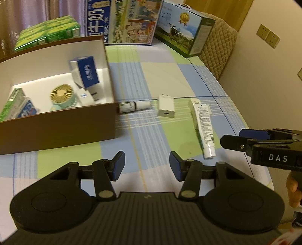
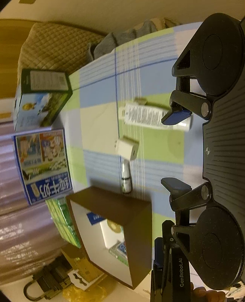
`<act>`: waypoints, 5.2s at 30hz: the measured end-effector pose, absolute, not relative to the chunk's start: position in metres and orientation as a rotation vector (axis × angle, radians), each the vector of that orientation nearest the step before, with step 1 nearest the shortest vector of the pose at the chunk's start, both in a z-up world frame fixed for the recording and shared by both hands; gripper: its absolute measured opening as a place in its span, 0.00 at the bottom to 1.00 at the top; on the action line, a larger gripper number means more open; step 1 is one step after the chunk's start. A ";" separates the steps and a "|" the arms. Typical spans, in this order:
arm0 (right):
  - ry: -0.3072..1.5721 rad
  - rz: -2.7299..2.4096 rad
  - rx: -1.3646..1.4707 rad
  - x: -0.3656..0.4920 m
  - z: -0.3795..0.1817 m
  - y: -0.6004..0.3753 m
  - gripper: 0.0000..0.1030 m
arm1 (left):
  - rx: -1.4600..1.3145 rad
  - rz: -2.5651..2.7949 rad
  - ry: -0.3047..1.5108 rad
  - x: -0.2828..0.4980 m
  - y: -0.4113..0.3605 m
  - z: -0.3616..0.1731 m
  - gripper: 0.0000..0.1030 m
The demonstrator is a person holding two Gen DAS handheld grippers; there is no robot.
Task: Organize rigid objects
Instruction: 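Move both tools back toward the white tube and bottle on the table, then close the left tool on the white hand-cream tube, then carry the tube toward the brown box while the right tool grasps the small bottle, then carry the white tube and small brown bottle over the brown box with both tools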
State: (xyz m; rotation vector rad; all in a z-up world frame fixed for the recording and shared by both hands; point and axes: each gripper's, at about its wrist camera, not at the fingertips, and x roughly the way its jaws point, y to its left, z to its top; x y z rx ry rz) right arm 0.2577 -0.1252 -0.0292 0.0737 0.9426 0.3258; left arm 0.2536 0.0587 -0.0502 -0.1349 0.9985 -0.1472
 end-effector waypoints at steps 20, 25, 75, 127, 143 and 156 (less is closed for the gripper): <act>1.013 0.216 0.108 0.278 -0.053 -0.215 0.57 | -0.070 -0.224 1.068 0.295 -0.040 -0.090 0.46; 1.032 0.188 0.115 0.283 -0.061 -0.242 0.57 | -0.043 -0.233 1.086 0.310 -0.072 -0.106 0.46; 1.068 0.298 0.090 0.314 -0.081 -0.256 0.57 | -0.056 0.009 1.038 0.299 -0.058 -0.112 0.33; 0.835 1.130 -0.601 0.429 -0.157 0.013 0.30 | -0.411 0.694 1.013 0.187 0.205 -0.099 0.33; 0.922 0.979 -0.585 0.413 -0.162 0.021 0.20 | -0.411 0.664 1.007 0.185 0.209 -0.100 0.33; 0.955 0.924 -0.465 0.403 -0.158 0.007 0.19 | -0.402 0.635 0.994 0.179 0.209 -0.099 0.33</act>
